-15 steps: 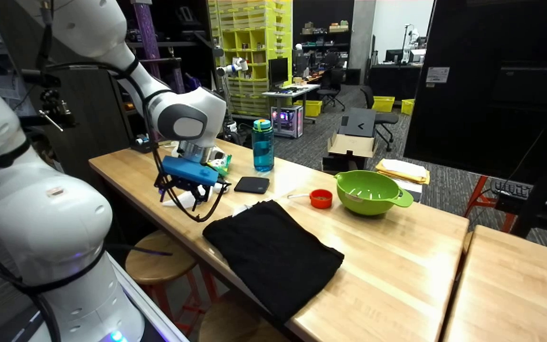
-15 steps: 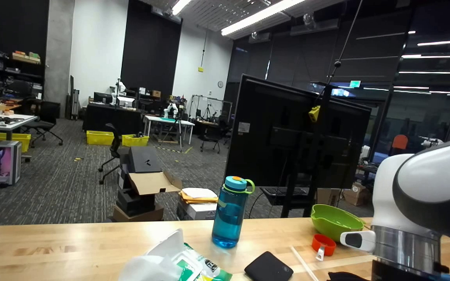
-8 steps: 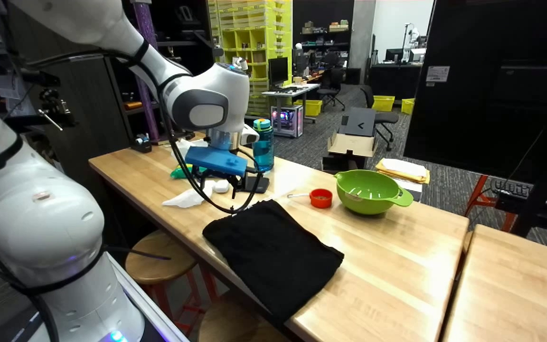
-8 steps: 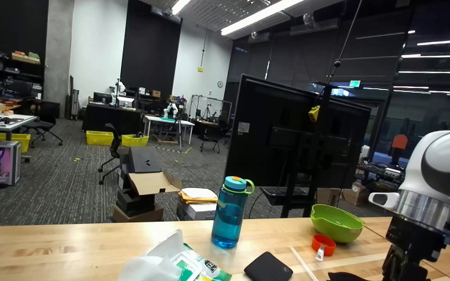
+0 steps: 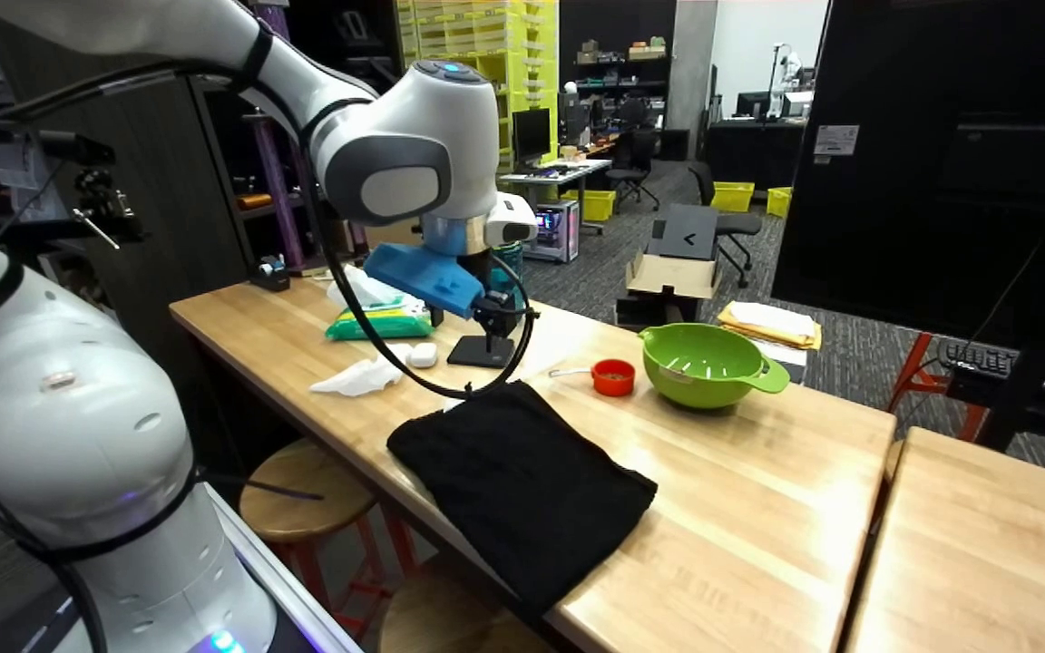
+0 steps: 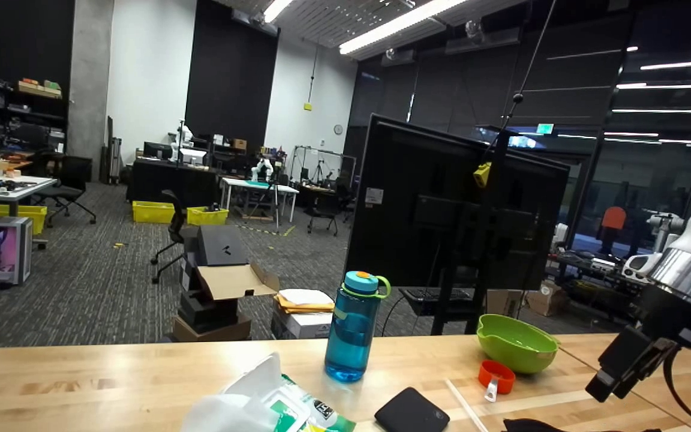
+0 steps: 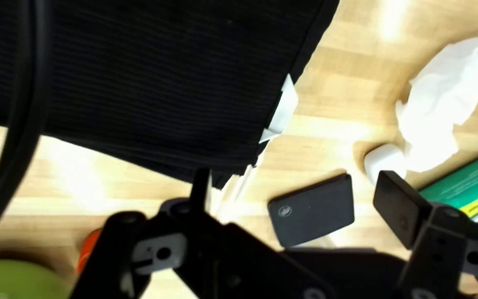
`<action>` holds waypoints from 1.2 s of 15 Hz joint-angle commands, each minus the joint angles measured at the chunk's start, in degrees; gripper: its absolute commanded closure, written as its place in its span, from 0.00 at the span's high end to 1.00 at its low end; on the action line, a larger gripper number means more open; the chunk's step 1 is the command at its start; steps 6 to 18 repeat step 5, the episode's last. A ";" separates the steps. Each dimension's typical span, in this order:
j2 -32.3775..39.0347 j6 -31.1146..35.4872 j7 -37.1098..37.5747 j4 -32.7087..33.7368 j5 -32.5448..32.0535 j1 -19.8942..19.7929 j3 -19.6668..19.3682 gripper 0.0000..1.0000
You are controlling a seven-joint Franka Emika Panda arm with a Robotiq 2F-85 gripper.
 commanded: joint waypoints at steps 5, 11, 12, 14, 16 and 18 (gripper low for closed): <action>-4.58 1.15 10.61 1.64 -4.96 1.03 -0.72 1.00; -4.58 1.15 10.61 1.64 -4.96 1.03 -0.72 1.00; -4.58 1.15 10.61 1.64 -4.96 1.03 -0.72 1.00; -4.58 1.15 10.61 1.64 -4.96 1.03 -0.72 1.00; -4.58 1.15 10.61 1.64 -4.96 1.03 -0.72 1.00; -4.58 1.15 10.61 1.64 -4.96 1.03 -0.72 1.00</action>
